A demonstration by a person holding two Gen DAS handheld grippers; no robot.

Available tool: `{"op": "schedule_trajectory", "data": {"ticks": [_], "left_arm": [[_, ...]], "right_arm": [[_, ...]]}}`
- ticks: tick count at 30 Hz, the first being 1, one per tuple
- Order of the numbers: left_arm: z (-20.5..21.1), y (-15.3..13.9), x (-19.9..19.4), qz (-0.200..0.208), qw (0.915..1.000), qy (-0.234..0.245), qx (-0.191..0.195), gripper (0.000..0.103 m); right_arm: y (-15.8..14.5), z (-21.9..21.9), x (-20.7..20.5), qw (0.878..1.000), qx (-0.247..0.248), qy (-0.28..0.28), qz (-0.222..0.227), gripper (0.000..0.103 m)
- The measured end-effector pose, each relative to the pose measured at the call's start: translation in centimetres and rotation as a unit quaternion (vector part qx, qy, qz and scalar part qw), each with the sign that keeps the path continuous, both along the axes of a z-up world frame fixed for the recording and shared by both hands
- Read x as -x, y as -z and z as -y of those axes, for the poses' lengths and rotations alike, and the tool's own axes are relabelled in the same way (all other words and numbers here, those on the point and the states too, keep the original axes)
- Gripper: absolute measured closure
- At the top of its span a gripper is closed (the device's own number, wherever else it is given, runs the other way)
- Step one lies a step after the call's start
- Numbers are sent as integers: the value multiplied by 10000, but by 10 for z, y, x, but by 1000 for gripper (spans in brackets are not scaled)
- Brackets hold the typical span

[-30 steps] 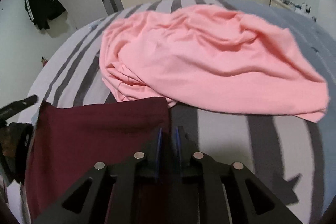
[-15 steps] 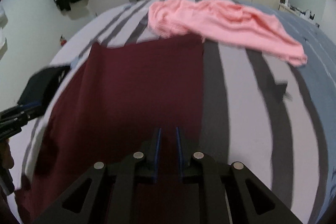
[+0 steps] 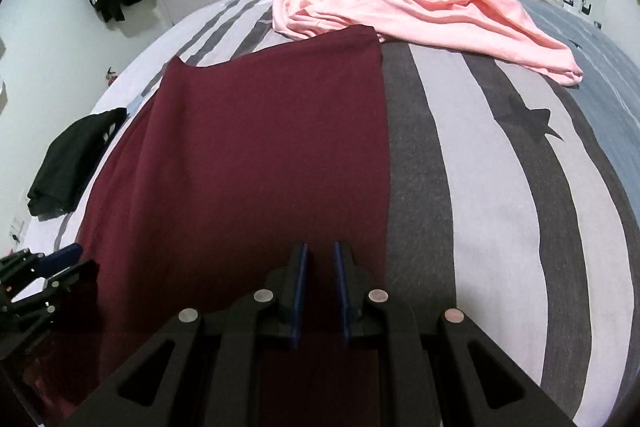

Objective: Fold clothes

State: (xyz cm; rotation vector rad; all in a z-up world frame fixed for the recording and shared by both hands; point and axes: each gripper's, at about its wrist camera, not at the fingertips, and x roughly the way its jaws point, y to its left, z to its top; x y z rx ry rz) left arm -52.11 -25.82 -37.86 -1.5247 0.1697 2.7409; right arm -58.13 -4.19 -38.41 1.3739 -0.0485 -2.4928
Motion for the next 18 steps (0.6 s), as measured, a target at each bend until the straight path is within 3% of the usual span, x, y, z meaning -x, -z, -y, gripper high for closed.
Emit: {"op": "schedule_trajectory", "data": {"ticks": [2, 4, 14, 18], "left_arm": [[-1, 3, 1, 38, 10000, 41, -21, 97], [1, 2, 2, 69, 9999, 37, -142, 101], [61, -8, -19, 159, 9911, -625, -1164, 100], [68, -21, -16, -145, 9911, -749, -1090, 96]], "right_arm": [[1, -1, -1, 10000, -9, -15, -17, 90], [2, -1, -2, 10000, -15, -28, -28, 90], [7, -7, 1, 10000, 36, 29, 16, 93], [7, -4, 0, 9999, -100, -94, -19, 93]]}}
